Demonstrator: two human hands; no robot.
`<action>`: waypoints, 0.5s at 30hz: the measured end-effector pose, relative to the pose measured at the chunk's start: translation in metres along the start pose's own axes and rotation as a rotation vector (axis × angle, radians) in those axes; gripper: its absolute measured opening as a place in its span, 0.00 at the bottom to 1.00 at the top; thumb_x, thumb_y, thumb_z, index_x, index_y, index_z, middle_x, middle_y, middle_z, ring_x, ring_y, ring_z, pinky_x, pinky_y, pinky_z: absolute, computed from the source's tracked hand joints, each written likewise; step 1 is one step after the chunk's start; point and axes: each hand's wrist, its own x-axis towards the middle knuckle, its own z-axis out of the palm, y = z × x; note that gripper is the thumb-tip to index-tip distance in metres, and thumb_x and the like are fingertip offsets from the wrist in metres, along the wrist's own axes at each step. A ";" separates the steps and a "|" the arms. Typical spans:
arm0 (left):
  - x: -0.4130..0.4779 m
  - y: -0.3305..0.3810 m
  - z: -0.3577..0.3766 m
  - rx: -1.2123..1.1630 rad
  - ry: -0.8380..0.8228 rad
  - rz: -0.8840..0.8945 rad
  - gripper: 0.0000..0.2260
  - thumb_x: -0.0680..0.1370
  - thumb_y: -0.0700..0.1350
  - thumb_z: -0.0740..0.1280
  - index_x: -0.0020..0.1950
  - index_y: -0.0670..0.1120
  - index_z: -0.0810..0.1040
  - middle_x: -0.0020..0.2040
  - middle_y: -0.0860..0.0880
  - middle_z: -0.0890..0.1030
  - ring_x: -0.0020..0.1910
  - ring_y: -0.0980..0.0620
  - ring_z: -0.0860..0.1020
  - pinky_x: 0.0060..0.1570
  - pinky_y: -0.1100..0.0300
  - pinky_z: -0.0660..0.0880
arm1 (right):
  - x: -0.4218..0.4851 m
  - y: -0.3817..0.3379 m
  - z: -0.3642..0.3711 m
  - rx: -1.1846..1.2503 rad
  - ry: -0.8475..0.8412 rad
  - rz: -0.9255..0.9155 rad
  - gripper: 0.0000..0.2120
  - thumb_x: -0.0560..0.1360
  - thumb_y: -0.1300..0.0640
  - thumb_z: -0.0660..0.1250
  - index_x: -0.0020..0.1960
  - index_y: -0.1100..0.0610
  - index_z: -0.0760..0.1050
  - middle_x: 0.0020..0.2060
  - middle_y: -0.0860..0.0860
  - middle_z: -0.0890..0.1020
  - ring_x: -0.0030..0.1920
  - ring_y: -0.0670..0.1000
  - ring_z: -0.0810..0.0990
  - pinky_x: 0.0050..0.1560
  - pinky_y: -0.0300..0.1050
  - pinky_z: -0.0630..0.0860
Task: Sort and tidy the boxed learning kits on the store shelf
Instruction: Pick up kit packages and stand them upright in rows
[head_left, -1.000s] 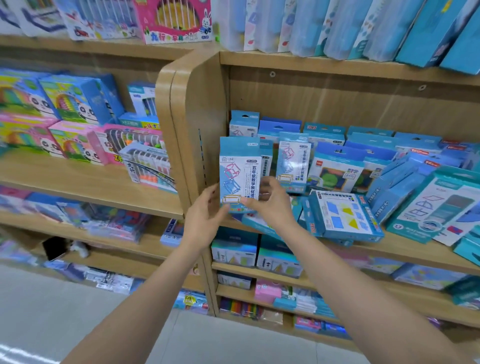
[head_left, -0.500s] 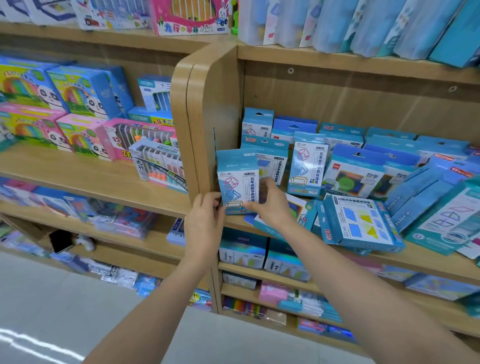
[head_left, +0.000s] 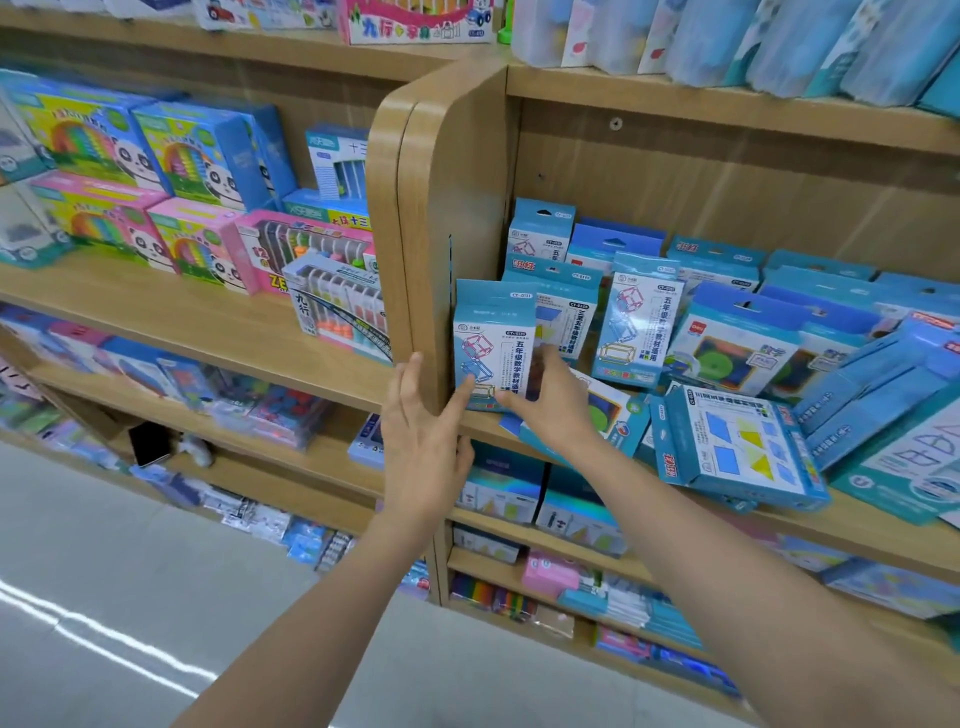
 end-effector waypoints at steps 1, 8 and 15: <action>0.001 0.003 -0.001 0.010 0.012 0.067 0.31 0.70 0.38 0.71 0.72 0.52 0.69 0.75 0.38 0.54 0.75 0.37 0.52 0.70 0.42 0.60 | 0.000 0.001 -0.002 0.042 -0.029 -0.002 0.27 0.67 0.52 0.77 0.61 0.56 0.68 0.57 0.50 0.80 0.56 0.50 0.79 0.57 0.54 0.75; 0.023 0.021 -0.006 -0.008 -0.026 0.250 0.35 0.72 0.41 0.70 0.76 0.48 0.60 0.77 0.38 0.51 0.77 0.39 0.47 0.73 0.42 0.55 | -0.006 0.007 -0.048 0.227 0.067 -0.026 0.20 0.74 0.64 0.67 0.65 0.57 0.69 0.58 0.52 0.77 0.54 0.47 0.76 0.53 0.36 0.73; 0.049 0.035 -0.005 0.045 -0.049 0.227 0.40 0.71 0.50 0.72 0.77 0.48 0.55 0.77 0.41 0.54 0.77 0.42 0.48 0.74 0.44 0.43 | 0.027 0.026 -0.093 0.051 0.311 -0.029 0.22 0.75 0.62 0.67 0.68 0.57 0.67 0.66 0.53 0.72 0.66 0.53 0.70 0.62 0.47 0.68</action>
